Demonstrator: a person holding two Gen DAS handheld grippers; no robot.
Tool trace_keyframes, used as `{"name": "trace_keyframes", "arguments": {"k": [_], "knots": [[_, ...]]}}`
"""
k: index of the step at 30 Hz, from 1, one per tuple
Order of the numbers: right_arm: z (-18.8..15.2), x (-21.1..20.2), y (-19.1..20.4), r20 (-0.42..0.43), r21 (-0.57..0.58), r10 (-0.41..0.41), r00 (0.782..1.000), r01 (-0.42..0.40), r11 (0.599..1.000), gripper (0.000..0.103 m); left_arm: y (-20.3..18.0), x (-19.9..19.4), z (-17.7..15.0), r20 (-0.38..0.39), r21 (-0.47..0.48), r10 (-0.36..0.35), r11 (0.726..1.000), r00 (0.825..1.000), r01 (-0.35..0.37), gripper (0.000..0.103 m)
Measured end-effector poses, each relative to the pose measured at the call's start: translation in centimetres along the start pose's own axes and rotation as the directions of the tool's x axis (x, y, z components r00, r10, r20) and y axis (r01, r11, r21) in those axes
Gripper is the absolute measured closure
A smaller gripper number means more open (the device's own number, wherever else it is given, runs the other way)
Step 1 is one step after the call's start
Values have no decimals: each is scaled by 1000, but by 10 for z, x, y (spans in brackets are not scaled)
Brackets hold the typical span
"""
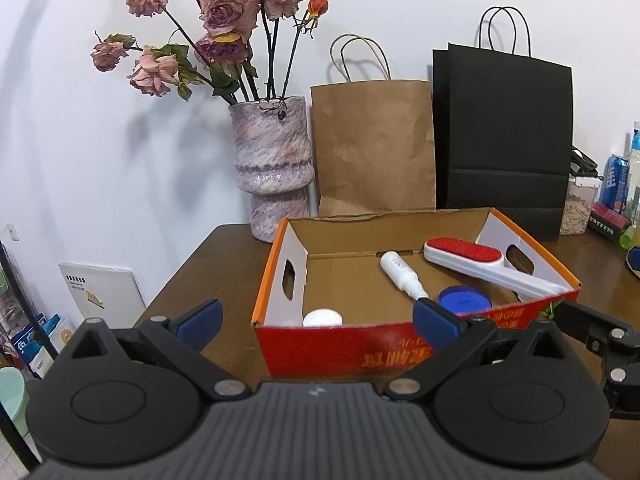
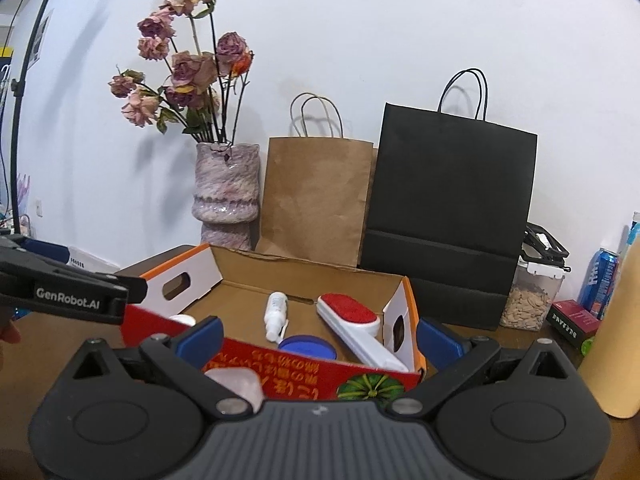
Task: Organize rigid objects
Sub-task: 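Withdraw both grippers from the box back over the table items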
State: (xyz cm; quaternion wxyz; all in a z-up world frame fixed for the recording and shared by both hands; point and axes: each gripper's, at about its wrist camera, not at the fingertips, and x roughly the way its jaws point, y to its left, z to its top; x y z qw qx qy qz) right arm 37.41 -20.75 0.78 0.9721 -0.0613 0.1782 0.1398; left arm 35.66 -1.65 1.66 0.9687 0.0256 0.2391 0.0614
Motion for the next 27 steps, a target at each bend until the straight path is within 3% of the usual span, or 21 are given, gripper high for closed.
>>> {"name": "trace_keyframes", "arguments": {"k": [16,27], "knots": [[-28,-50,29,-32,6,7,999,-7,1000,0,19,-43,-41,-37,26,-22,999,999,23,0],[-52,-64,51,-82,3,17,996,-17,1000,0,35,-51,-69,-76,38,-31,999,997,34,0]]}}
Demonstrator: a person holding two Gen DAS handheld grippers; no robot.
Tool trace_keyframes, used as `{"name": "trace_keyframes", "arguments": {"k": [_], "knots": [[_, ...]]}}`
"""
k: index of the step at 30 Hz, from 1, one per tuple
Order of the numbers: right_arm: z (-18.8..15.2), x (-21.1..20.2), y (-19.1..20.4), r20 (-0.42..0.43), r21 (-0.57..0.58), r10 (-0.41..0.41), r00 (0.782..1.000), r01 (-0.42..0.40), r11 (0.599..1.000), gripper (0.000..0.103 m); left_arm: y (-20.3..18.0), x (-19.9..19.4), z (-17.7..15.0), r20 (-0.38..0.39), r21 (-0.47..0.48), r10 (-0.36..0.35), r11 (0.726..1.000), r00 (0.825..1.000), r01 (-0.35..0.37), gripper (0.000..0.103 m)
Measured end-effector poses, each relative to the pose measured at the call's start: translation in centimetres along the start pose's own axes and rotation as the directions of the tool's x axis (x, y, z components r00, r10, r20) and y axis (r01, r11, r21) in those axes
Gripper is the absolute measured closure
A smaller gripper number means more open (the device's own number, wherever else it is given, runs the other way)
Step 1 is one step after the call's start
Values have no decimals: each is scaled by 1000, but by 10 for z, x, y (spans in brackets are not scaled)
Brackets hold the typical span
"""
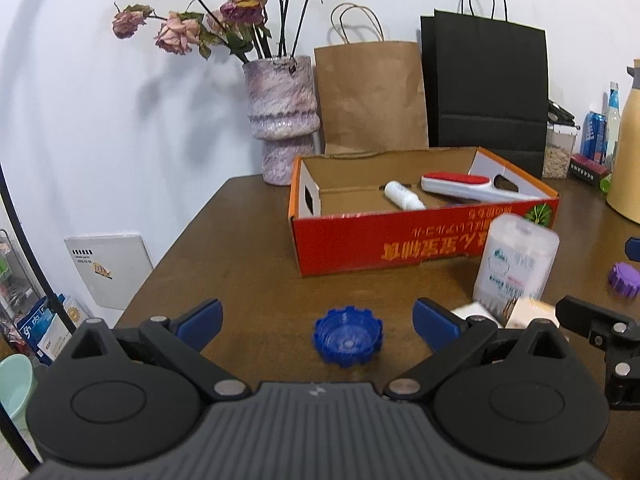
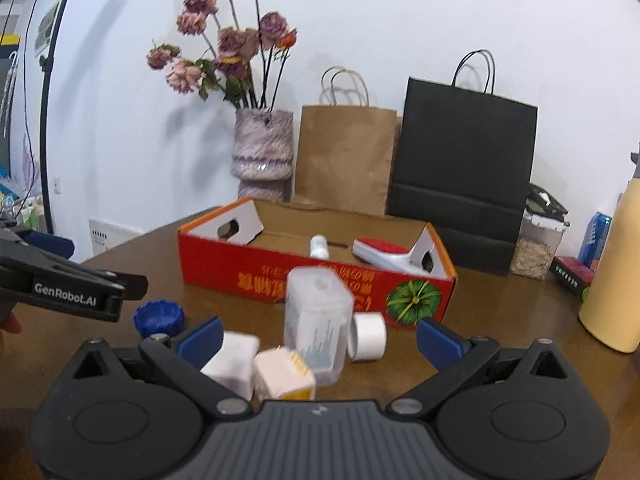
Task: Organize rigid objects
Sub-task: 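Withdraw both grippers from the box back over the table items, then close the right gripper on the cream plug adapter while the left gripper approaches the blue cap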
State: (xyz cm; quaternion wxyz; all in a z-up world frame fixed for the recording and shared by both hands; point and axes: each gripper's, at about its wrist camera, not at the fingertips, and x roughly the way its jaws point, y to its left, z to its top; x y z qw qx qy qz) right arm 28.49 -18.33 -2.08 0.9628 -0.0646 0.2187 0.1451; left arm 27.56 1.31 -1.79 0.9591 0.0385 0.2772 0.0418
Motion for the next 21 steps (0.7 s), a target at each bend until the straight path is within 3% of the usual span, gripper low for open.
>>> {"name": "trace_keyframes", "arguments": {"k": [7,15,21], "knots": [[-9,10,7,-49,-6,-5,999,4,1000,2,7,4,-10,-23,-5,-9,1000,1000,9,0],[-18,35,-1,-145,25,-11,989,15,1000,19,4,10,-15,-42,2,-19,1000,999,19,0],[-19,47,-1,-169,21,15,986,-11,1000,30,2,13,-17,-50,6,-21,1000,999,21,0]]}}
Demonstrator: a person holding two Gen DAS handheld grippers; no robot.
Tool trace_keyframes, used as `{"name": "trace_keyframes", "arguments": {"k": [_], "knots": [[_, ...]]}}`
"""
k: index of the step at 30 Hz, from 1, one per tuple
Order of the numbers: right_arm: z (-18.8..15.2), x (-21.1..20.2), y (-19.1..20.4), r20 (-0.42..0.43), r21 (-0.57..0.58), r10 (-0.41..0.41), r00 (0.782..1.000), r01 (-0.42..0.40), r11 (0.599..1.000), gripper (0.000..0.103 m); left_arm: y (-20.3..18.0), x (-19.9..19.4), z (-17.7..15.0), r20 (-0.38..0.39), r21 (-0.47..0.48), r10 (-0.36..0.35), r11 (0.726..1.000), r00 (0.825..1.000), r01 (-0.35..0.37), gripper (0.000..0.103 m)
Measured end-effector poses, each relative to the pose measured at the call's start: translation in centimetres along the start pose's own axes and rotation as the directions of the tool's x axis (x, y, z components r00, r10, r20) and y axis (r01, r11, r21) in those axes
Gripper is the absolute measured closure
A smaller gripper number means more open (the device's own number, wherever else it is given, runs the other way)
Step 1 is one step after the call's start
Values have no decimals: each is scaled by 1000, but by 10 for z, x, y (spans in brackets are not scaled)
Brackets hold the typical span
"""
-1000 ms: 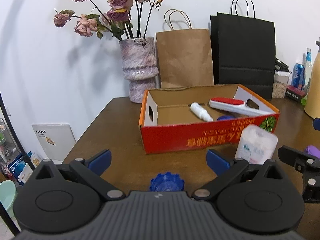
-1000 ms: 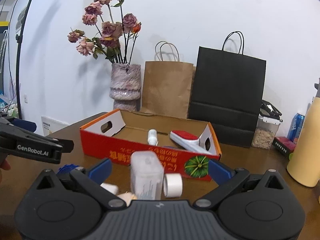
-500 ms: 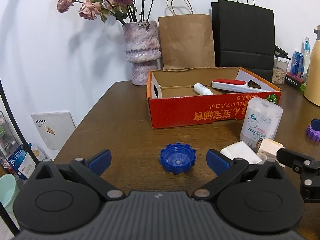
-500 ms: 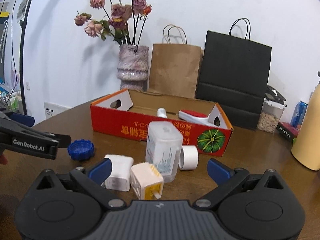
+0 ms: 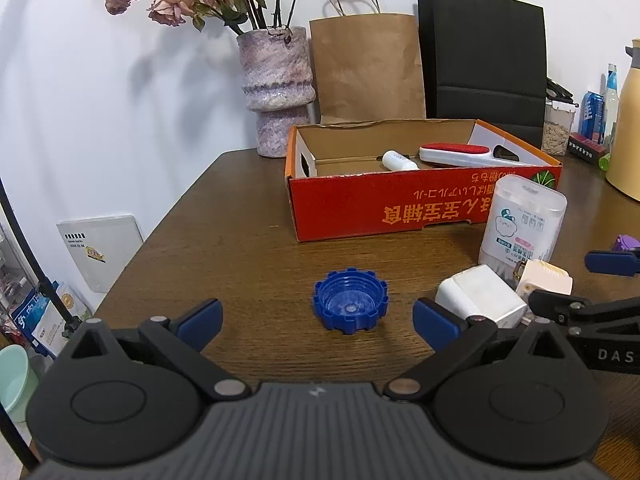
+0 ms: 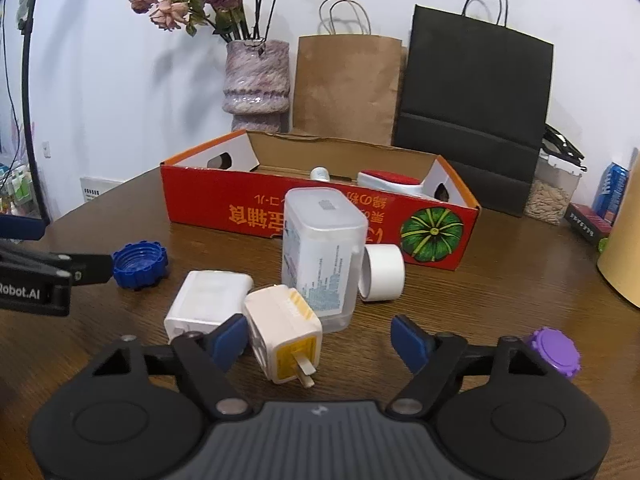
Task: Organize rigid objects
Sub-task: 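Close the right gripper on the cream plug adapter while the left gripper approaches the blue cap, then lift the plug adapter with the right gripper while the left gripper grasps the blue cap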
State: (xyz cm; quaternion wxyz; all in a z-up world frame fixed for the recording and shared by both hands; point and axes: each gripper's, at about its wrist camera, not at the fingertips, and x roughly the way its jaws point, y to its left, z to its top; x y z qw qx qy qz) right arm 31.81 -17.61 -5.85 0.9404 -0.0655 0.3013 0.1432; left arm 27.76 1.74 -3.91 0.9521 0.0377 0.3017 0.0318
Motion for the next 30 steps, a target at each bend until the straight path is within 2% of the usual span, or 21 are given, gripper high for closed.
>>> {"name": "trace_keyframes", "arguments": {"k": [7,8,9,10,30], "knots": [[3,14,1,-35,-10,44,998,-45,999,44,1,6,-3,-17,-11,2,1000,1000,-3,0],[4,16,1,-38,-15,57,998,-58,998,54,1,6,-3,-19,-11,2,1000,1000,-3,0],[4,17,2,-42,-19,73,996,-74,997,67,2,6,-3,-19,-12,2,1000,1000,-2,0],[4,19,2,-49,-18,96,994,-97,995,72,2,7,-3,-18,-12,2,1000,1000,-2,0],[-3,5,6,11,-34,36,999,-35,999,72,-2,25,-5,-53,-8,3,1000,999,-4,0]]}}
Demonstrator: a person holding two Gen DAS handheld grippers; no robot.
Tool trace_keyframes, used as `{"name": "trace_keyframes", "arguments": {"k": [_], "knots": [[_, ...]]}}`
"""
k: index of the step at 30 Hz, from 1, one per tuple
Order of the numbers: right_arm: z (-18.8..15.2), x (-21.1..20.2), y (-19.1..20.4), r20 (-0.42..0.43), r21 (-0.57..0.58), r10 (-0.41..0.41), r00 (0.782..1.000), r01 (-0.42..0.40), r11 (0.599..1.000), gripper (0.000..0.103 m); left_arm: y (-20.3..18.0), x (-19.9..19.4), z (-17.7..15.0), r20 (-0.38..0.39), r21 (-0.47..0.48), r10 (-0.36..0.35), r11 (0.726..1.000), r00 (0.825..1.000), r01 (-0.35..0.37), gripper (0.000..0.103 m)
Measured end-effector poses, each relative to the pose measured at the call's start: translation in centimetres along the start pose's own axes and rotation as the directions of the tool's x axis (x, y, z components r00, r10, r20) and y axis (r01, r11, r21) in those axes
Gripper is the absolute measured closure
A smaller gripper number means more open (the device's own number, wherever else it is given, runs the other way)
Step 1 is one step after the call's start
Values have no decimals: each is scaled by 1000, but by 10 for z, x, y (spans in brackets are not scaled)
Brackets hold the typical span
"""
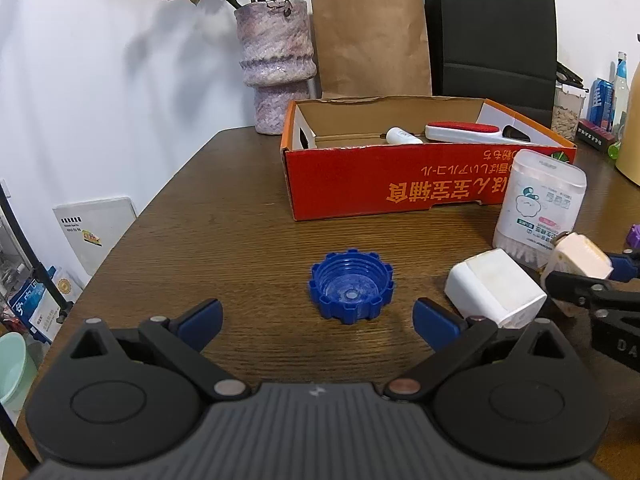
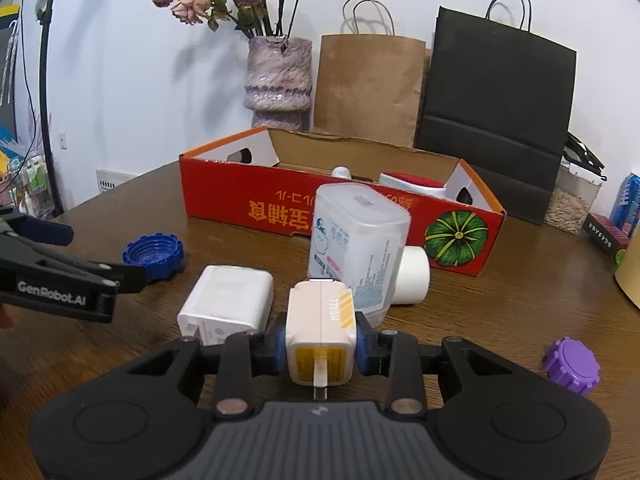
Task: Organize rigid objects
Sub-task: 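Lift the plug adapter with the right gripper while the left gripper grasps the blue cap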
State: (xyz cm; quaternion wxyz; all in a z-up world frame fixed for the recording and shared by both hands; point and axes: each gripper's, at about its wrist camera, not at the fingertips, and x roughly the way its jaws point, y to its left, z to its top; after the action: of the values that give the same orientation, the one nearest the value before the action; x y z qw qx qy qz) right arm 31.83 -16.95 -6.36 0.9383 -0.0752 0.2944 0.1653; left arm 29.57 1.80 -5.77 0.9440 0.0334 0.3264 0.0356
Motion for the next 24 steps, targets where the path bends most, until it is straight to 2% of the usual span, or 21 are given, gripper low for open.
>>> {"name": "trace_keyframes", "arguments": {"k": [21,24], "knots": [[1,-6,-13,28,41,-40,999,39,998,72,-3,32,9,-24,-14,42,999,999,-43,0],[1,-6,-13,28,41,-40,999,39,998,72,-6,35,10,-28,-7,42,999,999,-42,3]]}}
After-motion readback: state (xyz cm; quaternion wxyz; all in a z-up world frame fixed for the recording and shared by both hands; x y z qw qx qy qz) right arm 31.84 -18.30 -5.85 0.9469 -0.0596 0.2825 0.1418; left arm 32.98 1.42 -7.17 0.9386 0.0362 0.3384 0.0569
